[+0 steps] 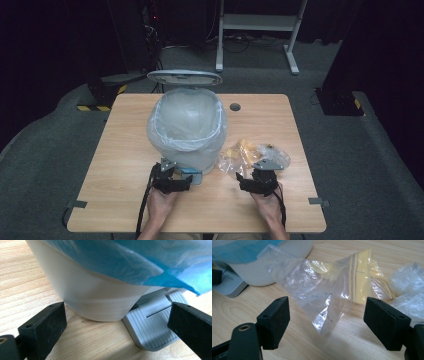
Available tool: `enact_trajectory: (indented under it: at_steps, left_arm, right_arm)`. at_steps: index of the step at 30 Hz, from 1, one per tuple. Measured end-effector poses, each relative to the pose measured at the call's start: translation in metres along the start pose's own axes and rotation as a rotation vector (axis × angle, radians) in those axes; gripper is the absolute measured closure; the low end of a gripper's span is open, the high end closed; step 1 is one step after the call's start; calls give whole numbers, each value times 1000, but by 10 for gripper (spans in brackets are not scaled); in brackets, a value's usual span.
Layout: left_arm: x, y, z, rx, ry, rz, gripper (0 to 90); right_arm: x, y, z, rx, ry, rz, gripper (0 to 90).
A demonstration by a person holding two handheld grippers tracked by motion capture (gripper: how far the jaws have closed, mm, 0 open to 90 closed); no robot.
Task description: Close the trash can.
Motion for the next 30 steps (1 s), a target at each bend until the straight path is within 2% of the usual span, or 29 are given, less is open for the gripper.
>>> enact_trajectory:
  at_steps: [7,14,18,22,30]
  left_arm:
    - [0,0,0,-1,1,0,22]
    - [0,0,0,0,0,0,22]
    - [0,0,0,-1,1,0,22]
    - [0,0,0,-1,1,0,22]
    - [0,0,0,-1,1,0,22]
  right_arm:
    - [4,9,10,-6,21,-20,200]
    - [4,19,19,-32,13,-12,186]
    - [6,26,26,-40,19,-24,186]
    - [10,37,33,-48,46,-40,176]
    - [14,58,35,-94,53,-75,150]
Point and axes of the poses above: each handheld gripper's, and its own axes: y roughly forward along the jaws, z roughly out of its top, x roughly to its right, the point moved 4 cm from there along y, roughly forward along the jaws, and after that the axes turned 10 degrees about y, right-handed, at the moved point
